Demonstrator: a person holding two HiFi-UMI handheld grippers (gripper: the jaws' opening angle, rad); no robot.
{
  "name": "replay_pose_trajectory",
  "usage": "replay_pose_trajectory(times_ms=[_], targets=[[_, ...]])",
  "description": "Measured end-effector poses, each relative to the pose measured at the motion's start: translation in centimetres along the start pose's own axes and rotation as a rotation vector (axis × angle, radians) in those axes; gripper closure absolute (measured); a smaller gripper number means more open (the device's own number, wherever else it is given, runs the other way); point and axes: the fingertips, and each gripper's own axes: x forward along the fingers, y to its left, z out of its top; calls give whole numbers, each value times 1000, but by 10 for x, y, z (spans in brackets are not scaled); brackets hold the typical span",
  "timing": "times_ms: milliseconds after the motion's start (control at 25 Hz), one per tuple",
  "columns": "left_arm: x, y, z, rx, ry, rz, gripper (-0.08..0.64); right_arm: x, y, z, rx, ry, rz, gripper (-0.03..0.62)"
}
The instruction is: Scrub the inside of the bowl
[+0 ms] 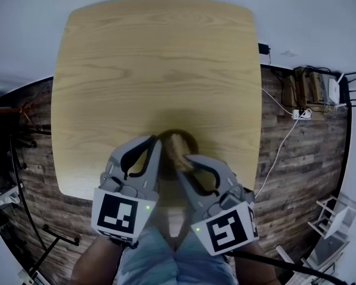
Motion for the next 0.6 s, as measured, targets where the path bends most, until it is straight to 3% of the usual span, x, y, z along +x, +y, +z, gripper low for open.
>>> replay_pose_trajectory(times_ms=[120, 240, 600], targets=[[-1, -3, -1, 1, -4, -7, 528, 8, -4, -12, -35, 45, -28, 531], [-1, 1, -4, -36, -5, -5, 528, 12, -1, -22, 34, 89, -16, 532], [1, 13, -6, -74, -7, 17, 528, 15, 39, -19, 127, 93, 158, 534]])
